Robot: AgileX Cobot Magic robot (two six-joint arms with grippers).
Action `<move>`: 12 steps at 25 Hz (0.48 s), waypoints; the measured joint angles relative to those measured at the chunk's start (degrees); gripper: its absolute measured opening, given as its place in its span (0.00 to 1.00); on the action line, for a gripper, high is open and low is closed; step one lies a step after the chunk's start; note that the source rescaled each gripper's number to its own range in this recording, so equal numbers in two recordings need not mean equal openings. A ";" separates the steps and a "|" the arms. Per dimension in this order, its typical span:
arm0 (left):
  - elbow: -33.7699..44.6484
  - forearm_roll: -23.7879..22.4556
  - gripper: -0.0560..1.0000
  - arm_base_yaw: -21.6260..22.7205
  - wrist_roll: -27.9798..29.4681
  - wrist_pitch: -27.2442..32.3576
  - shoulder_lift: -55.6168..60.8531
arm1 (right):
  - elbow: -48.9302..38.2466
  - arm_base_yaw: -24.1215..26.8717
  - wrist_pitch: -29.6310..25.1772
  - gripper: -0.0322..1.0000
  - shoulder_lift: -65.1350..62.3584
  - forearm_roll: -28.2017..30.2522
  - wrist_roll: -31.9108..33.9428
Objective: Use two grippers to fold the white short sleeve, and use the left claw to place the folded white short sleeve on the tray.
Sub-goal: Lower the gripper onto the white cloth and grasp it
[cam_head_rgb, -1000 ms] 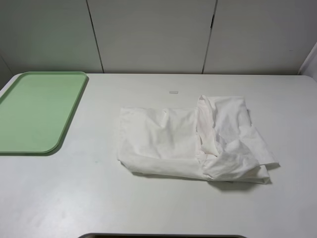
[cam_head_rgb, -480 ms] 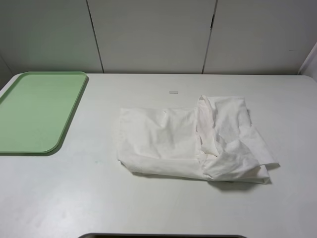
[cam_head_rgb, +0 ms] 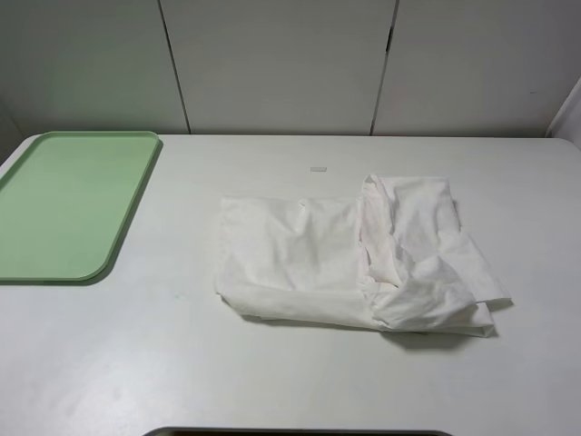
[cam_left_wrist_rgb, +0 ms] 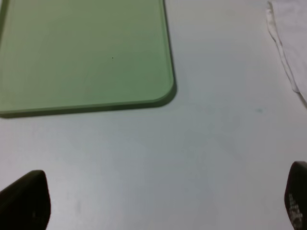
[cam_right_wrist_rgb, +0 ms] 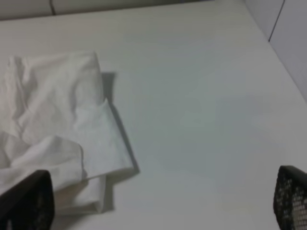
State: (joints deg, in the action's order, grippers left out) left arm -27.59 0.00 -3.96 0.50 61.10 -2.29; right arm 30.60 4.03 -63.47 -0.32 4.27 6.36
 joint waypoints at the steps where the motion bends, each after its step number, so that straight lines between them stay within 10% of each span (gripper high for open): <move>1: 0.00 0.00 0.97 0.00 0.00 0.00 0.00 | 0.00 -0.49 0.34 1.00 0.00 0.41 0.51; 12: 0.00 0.00 0.97 0.00 0.00 0.00 0.00 | -1.94 -3.24 4.09 1.00 0.00 1.46 4.12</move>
State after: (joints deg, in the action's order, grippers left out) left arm -27.59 0.00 -3.96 0.50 61.10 -2.29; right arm 28.65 0.79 -59.38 -0.32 5.73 10.48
